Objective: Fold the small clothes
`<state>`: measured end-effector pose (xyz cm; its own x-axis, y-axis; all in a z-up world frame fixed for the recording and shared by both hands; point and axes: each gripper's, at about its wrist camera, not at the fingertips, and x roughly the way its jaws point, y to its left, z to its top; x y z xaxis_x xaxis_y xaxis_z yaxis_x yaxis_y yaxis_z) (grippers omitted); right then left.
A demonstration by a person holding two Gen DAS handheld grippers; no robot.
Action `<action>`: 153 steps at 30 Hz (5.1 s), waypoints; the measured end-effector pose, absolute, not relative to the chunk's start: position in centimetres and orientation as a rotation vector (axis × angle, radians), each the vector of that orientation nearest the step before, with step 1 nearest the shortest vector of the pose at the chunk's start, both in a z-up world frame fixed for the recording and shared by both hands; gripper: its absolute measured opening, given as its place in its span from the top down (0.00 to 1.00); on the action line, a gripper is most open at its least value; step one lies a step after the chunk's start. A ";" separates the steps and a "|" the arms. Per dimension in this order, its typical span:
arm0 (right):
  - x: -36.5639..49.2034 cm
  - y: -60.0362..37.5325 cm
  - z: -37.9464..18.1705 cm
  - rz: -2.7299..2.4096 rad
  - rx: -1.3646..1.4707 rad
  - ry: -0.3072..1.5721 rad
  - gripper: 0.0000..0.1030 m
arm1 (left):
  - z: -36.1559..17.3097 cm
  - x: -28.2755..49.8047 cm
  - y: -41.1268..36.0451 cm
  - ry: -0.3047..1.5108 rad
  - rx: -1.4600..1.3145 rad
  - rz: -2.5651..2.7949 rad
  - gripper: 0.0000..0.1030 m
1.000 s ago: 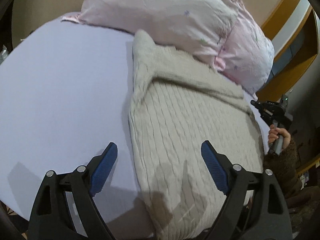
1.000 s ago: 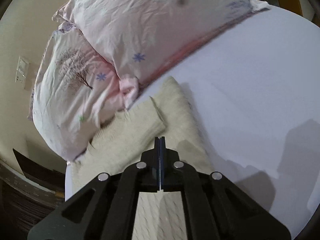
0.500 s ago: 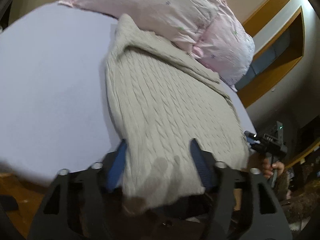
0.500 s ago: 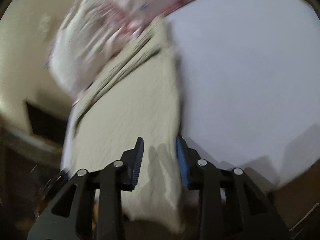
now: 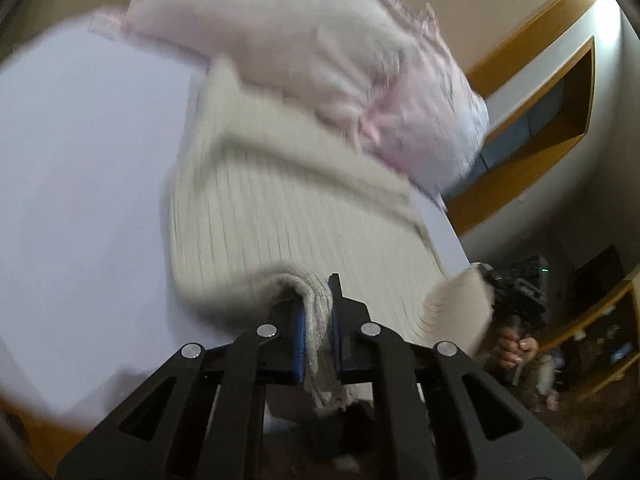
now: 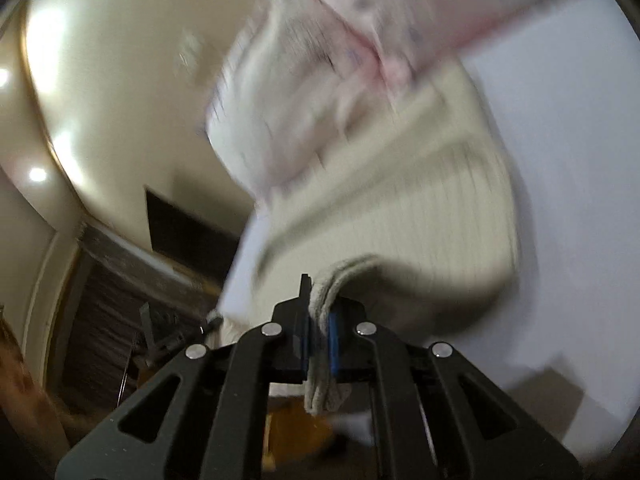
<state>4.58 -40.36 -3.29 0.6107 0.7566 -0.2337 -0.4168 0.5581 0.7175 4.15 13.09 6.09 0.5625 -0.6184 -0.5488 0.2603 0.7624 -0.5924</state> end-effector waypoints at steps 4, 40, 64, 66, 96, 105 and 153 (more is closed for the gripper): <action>13.9 -41.8 0.4 0.637 0.807 0.401 0.94 | 9.3 13.9 14.2 0.719 -0.475 -0.384 0.91; 23.6 -43.6 -1.4 0.418 0.934 0.383 0.07 | 4.6 20.4 13.3 0.881 -0.834 -0.384 0.84; 22.5 -40.6 2.5 0.683 0.502 0.582 0.16 | 12.4 21.1 -7.6 0.710 -0.375 -0.655 0.25; 23.8 -38.7 1.3 0.617 0.449 0.680 0.24 | 10.9 20.8 -5.2 0.762 -0.373 -0.558 0.25; 22.8 -46.1 -1.0 0.283 0.540 0.710 0.23 | 3.4 24.5 -8.6 1.039 -0.406 -0.595 0.13; 23.1 -43.9 -2.6 0.394 0.535 0.759 0.46 | 2.5 24.4 -11.3 1.025 -0.376 -0.597 0.06; 6.1 -28.6 -3.0 0.188 0.023 0.653 0.02 | 3.1 8.8 -3.9 0.920 0.147 -0.256 0.01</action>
<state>6.09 -28.64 -2.96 0.7777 0.1812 -0.6019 -0.1668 0.9827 0.0803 8.85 -3.90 3.08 0.5781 -0.1555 -0.8010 0.2805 0.9597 0.0161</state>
